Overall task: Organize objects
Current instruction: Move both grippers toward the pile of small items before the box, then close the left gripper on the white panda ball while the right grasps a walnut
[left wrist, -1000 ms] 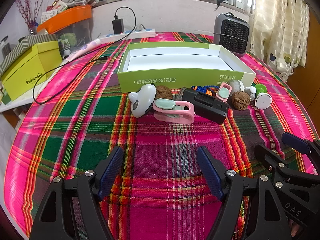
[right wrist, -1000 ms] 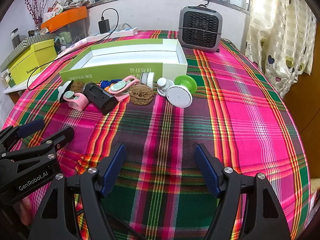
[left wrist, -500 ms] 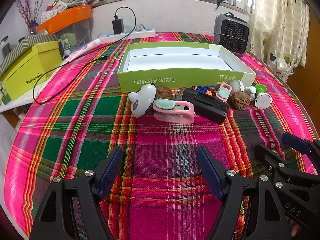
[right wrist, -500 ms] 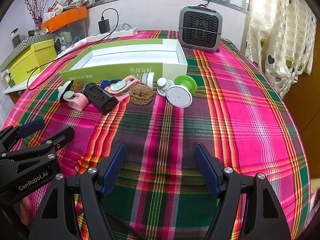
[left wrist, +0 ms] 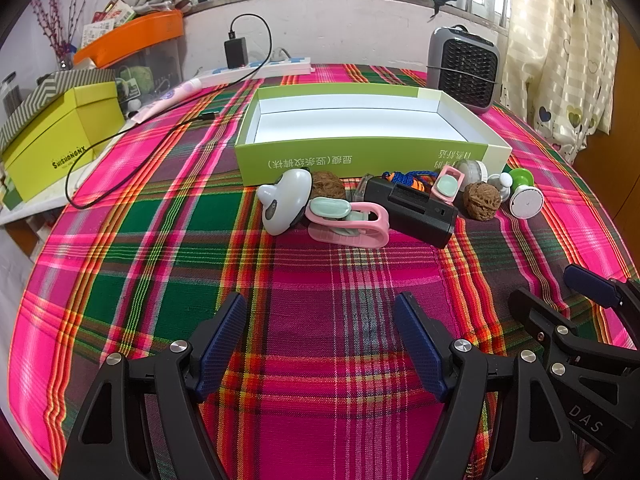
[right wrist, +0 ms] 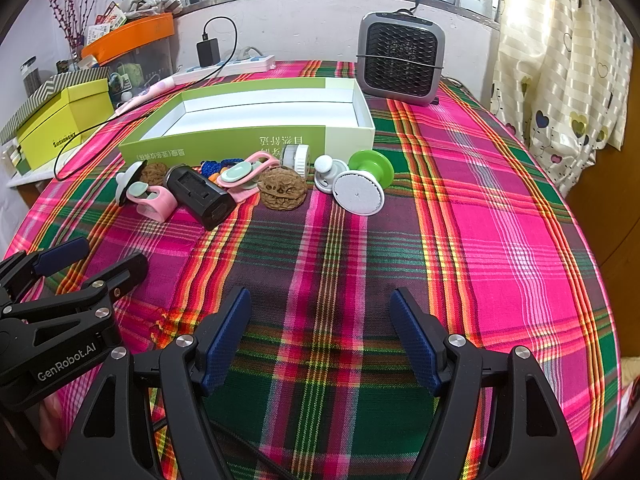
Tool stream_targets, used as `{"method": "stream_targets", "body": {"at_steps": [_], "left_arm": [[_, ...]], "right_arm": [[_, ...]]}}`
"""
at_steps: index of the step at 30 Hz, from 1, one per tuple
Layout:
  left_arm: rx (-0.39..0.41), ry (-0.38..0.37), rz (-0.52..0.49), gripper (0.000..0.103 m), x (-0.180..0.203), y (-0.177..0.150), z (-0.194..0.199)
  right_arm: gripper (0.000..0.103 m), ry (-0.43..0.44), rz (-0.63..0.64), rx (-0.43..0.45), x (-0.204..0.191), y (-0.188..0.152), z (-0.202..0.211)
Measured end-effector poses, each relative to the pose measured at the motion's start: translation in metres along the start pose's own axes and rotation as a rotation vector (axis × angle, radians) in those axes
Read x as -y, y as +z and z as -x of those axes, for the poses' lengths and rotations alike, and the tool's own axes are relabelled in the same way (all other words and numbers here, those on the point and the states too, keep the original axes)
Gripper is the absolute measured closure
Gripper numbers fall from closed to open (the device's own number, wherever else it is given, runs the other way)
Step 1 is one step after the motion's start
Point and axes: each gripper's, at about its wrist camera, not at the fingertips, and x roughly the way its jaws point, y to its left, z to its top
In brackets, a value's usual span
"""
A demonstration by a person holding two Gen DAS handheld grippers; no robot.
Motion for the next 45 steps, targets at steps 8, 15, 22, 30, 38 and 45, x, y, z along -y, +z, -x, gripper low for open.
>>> {"method": "stream_targets", "body": {"at_steps": [8,15,22,30,38,45], "left_arm": [[-0.005,-0.036,-0.028,0.027,-0.010,0.002,0.000],[-0.006,-0.068,0.014,0.027,-0.033,0.013,-0.006],[0.012,-0.070,0.045,0.027,-0.052,0.028,-0.010],[0.026,-0.080,0.028,0.027,-0.059,0.043,-0.019],[0.043,-0.115,0.016,0.027,-0.057,0.051,-0.025],[0.055,-0.127,-0.022,0.028,-0.052,0.054,-0.026]], "right_arm": [[0.031,0.038,0.030,-0.008,0.002,0.004,-0.004],[0.031,0.117,0.045,-0.027,0.009,0.016,-0.010],[0.033,0.150,0.095,-0.004,0.005,0.030,-0.013],[0.041,0.157,0.138,-0.006,-0.001,0.041,-0.022],[0.052,0.173,0.151,-0.008,0.002,0.046,-0.028],[0.054,0.196,0.149,0.006,0.002,0.052,-0.030]]}}
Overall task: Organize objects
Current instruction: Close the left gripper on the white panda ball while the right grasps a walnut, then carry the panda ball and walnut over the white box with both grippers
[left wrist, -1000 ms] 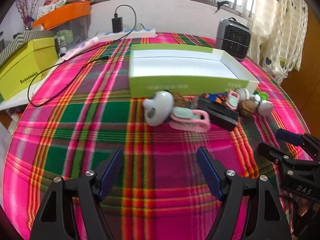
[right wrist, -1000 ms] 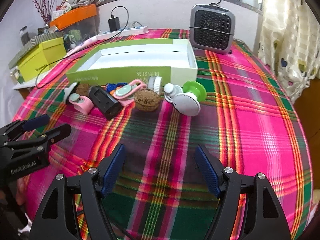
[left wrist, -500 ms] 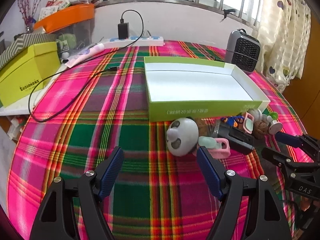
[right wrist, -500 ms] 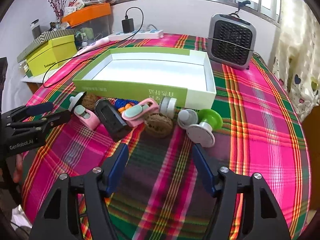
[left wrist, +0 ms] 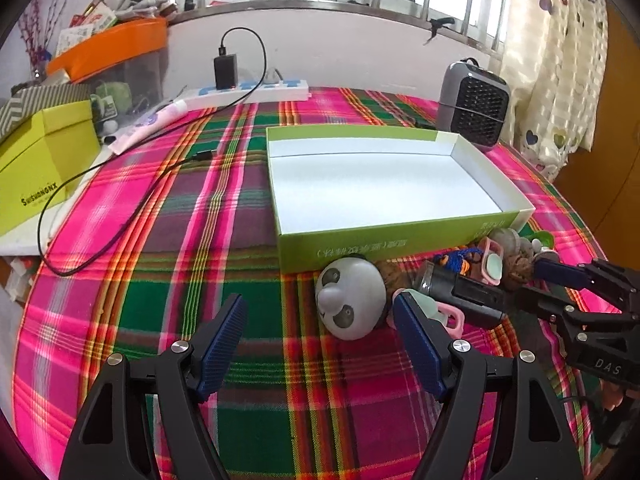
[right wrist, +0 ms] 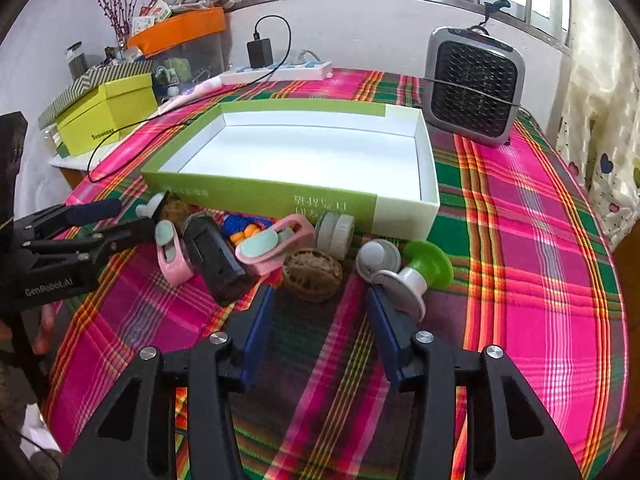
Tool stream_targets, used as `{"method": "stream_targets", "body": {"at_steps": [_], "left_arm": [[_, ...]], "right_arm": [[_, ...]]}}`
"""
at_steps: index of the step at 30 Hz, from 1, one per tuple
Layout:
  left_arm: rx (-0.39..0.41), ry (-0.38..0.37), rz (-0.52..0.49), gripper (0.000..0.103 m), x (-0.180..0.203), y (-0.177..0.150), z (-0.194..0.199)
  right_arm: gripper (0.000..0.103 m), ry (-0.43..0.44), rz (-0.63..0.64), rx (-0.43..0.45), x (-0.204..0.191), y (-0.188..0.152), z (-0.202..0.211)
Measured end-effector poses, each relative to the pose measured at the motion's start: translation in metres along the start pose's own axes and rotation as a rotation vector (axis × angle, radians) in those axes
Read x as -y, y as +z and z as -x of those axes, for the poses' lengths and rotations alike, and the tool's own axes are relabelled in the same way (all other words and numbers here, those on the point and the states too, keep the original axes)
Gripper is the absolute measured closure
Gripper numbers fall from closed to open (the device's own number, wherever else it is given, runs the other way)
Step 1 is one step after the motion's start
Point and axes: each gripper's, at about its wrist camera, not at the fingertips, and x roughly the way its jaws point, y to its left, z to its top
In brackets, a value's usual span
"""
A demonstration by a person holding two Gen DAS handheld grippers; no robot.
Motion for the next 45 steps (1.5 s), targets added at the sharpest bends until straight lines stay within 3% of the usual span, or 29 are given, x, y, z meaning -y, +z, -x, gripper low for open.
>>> {"method": "stream_targets", "body": {"at_steps": [8,16,25,45], "left_arm": [[-0.014,-0.024,0.006,0.031,-0.001,0.003,-0.005],[-0.016,-0.048,0.010,0.046,0.002,0.006,-0.007],[-0.016,-0.047,-0.004,0.070,0.005,0.008,-0.006],[0.007,-0.053,-0.007,0.070,0.007,0.012,0.009]], "right_arm": [[0.054,0.010,0.017,-0.011,-0.003,0.006,-0.008],[0.068,0.014,0.017,-0.023,-0.003,0.008,-0.011],[0.069,0.017,0.022,-0.024,-0.002,0.009,-0.012],[0.069,0.048,0.009,0.001,-0.001,0.009,-0.004]]}}
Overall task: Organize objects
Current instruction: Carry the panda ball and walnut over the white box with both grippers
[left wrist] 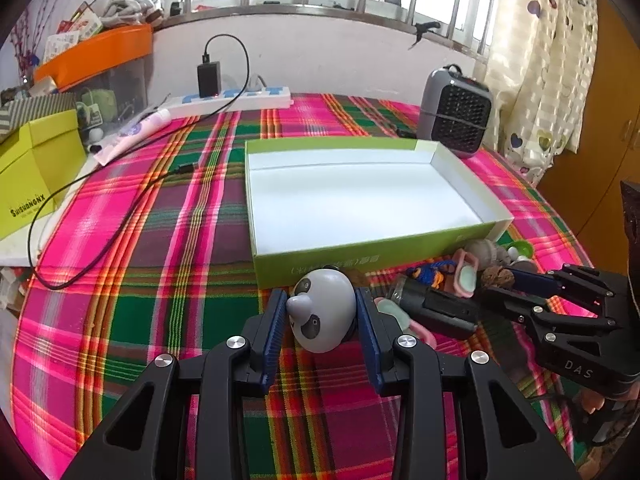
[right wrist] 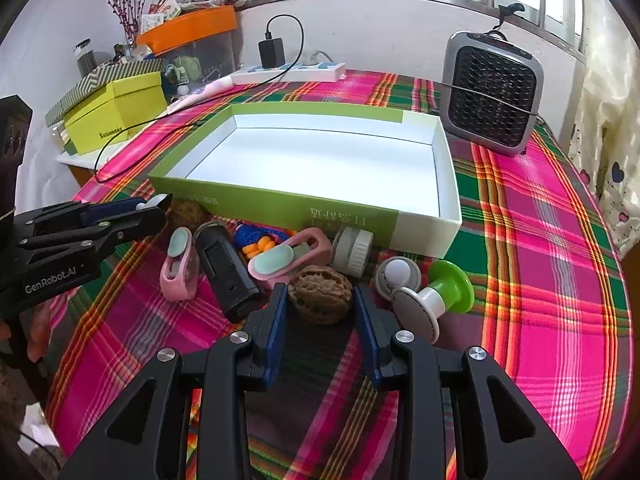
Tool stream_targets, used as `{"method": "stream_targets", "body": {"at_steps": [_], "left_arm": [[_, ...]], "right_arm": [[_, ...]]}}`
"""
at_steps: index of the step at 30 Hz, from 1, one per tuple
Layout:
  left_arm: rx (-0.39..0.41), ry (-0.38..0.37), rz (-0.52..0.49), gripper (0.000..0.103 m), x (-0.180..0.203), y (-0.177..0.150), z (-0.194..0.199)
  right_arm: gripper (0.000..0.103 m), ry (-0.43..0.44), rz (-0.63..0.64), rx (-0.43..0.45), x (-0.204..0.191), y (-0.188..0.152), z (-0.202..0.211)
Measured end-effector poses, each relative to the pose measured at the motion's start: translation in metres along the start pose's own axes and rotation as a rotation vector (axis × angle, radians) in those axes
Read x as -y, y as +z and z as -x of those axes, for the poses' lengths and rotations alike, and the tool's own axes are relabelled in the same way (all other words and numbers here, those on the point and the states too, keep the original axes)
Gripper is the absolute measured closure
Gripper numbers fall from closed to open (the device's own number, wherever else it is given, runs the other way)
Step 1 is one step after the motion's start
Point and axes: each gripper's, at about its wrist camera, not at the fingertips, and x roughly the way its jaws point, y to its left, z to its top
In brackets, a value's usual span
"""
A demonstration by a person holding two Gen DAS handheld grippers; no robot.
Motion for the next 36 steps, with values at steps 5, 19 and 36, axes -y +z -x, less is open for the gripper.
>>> {"method": "stream_targets", "body": {"at_steps": [5,19,36], "left_arm": [[0.030,-0.014,-0.008,0.070,0.005,0.011,0.012],[0.034,0.003,-0.048,0.070,0.006,0.059,-0.017],[-0.055,0.020,-0.036,0.070,-0.010,0.103,-0.091]], "right_arm": [[0.069,0.010,0.003,0.040,0.000,0.011,0.014],[0.069,0.005,0.014,0.041,0.009,0.077,-0.015],[0.069,-0.036,0.003,-0.065,0.028,0.124,-0.086]]}}
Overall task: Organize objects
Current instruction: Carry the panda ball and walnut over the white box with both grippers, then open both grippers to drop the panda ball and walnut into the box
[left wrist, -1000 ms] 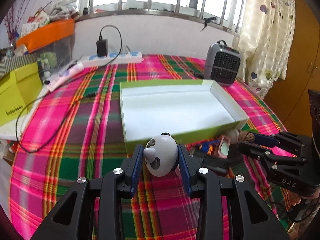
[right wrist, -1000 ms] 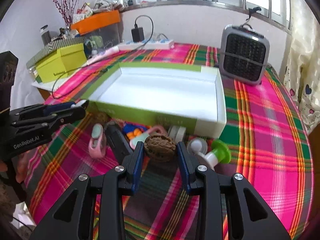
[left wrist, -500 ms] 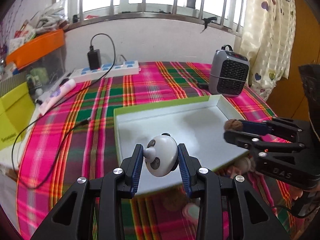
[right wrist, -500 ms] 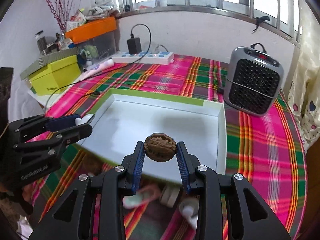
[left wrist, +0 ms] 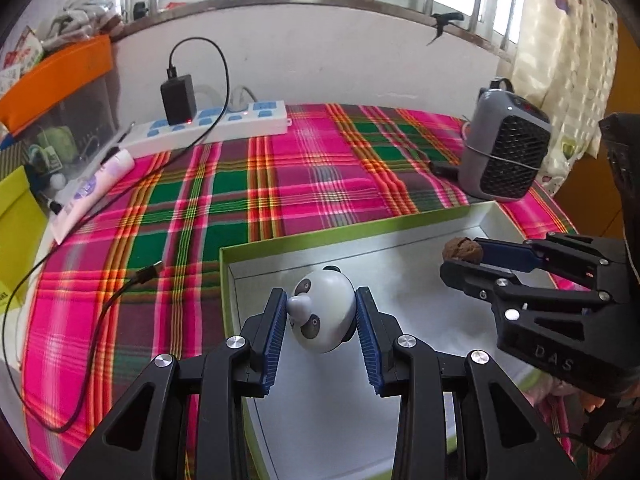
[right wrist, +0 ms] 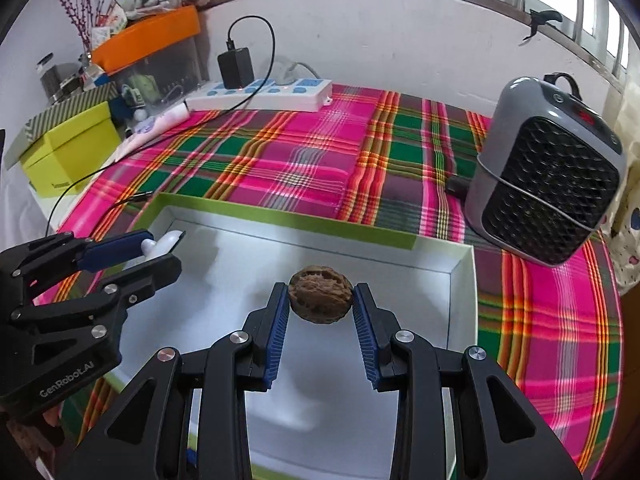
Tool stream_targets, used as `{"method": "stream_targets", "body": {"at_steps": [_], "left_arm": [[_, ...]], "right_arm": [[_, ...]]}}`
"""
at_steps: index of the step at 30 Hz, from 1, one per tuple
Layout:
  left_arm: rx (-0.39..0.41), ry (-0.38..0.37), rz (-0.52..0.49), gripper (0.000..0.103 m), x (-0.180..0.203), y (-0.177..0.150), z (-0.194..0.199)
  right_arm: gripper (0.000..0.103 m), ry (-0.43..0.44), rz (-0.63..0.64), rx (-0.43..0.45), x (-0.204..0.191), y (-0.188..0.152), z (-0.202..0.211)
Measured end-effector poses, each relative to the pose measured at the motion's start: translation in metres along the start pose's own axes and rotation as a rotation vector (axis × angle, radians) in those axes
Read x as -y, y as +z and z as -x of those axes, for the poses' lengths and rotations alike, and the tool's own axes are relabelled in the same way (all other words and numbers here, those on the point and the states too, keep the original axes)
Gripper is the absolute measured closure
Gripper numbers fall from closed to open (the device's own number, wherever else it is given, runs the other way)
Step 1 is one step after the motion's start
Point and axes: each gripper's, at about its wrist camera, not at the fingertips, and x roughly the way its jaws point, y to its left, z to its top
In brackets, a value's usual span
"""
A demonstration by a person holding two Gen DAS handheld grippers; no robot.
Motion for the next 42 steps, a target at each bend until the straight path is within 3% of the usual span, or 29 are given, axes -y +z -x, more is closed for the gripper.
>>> {"method": "stream_targets", "body": {"at_steps": [11,30,32,34,42], "left_arm": [[-0.026,0.004,-0.011,0.070,0.003,0.001,-0.013],[-0.041,0.024,-0.006,0.069,0.003,0.000,-0.017],[-0.039,0.017,0.001,0.066,0.003,-0.001,-0.014],[-0.031,0.015,0.004,0.062,0.003,-0.002,-0.011],[0.004,0.020,0.012,0.057,0.007,-0.009,0.010]], "right_arm": [[0.069,-0.024,-0.006,-0.043,0.004,0.005,-0.018],[0.069,-0.011,-0.035,-0.041,0.008,0.004,-0.018],[0.065,-0.013,-0.042,-0.035,0.009,0.003,-0.016],[0.053,-0.017,-0.052,-0.025,0.009,0.002,-0.013],[0.051,-0.019,-0.074,0.015,0.010,-0.003,0.005]]}}
